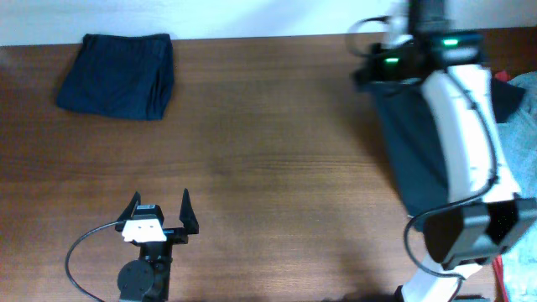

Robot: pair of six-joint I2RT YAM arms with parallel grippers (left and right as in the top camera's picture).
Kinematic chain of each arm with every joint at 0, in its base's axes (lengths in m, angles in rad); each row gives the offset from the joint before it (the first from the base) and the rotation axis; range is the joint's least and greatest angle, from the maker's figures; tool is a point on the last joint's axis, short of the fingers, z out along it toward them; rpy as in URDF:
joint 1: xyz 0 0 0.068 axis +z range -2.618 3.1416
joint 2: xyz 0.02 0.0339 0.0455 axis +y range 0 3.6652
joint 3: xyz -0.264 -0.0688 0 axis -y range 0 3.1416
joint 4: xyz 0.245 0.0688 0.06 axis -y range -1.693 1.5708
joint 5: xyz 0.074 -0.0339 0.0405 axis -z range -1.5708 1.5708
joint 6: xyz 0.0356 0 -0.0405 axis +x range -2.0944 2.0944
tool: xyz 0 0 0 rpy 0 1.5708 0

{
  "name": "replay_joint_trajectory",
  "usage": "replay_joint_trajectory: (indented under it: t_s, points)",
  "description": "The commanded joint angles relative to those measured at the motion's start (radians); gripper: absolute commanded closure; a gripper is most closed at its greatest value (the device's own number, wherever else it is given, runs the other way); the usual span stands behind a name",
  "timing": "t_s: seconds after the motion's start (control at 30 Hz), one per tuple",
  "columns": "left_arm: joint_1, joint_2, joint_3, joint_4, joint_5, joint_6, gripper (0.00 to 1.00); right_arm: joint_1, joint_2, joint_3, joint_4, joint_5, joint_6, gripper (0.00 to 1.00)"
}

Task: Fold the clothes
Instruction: 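Pull the black shirt left out of the pile with the right gripper, then lay the black shirt on the table center and release it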

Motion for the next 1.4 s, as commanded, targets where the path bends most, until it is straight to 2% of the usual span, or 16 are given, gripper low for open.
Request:
replay_joint_trajectory:
  t_s: [0.0,0.2,0.47,0.5,0.53,0.57,0.6,0.67,0.77,0.87,0.93,1.0,1.03,1.1,1.27,1.37]
  points:
    - [0.002,-0.005,-0.005,-0.001,0.007,0.016,0.01,0.198,0.077,0.001,0.073,-0.035,0.036,0.96]
    - [0.002,-0.005,-0.005,-0.001,0.007,0.016,0.01,0.485,0.223,0.001,0.200,-0.035,0.033,0.96]
    - [0.002,-0.005,-0.005,-0.001,0.007,0.016,0.01,0.661,0.263,0.001,0.265,-0.035,0.001,0.96]
    - [0.002,-0.005,-0.005,-0.001,0.007,0.016,0.01,0.672,0.263,0.001,0.269,-0.035,-0.007,0.93]
    - [0.002,-0.005,-0.005,-0.001,0.007,0.016,0.01,0.677,0.263,0.001,0.270,-0.035,-0.021,0.86]
    - [0.002,-0.005,-0.005,-0.001,0.007,0.016,0.01,0.679,0.263,0.001,0.271,-0.035,-0.034,0.67]
    - [0.002,-0.005,-0.005,-0.001,0.007,0.016,0.01,0.682,0.263,0.001,0.274,-0.035,-0.038,0.41]
    - [0.002,-0.005,-0.005,-0.001,0.007,0.016,0.01,0.678,0.262,0.003,0.275,-0.035,-0.074,0.22]
    - [0.002,-0.005,-0.005,-0.001,0.007,0.016,0.01,0.655,0.235,0.022,0.261,-0.035,-0.109,0.08]
    - [0.002,-0.005,-0.005,-0.001,0.007,0.016,0.01,0.587,0.161,0.039,0.164,-0.022,-0.103,0.04]
    - [0.002,-0.005,-0.005,-0.001,0.007,0.016,0.01,0.538,0.135,0.039,0.074,0.005,-0.101,0.05]
    - [0.002,-0.005,-0.005,-0.001,0.007,0.016,0.01,0.478,0.115,0.038,-0.041,0.003,-0.101,0.25]
    - [0.002,-0.005,-0.005,-0.001,0.007,0.016,0.01,0.454,0.108,0.038,-0.087,0.002,-0.101,0.31]
    - [0.002,-0.005,-0.005,-0.001,0.007,0.016,0.01,0.394,0.092,0.038,-0.192,0.003,-0.101,0.60]
    - [0.002,-0.005,-0.005,-0.001,0.007,0.016,0.01,0.311,0.088,0.035,-0.334,0.003,-0.101,0.96]
    - [0.002,-0.005,-0.005,-0.001,0.007,0.016,0.01,0.299,0.086,0.034,-0.428,0.013,-0.101,0.96]
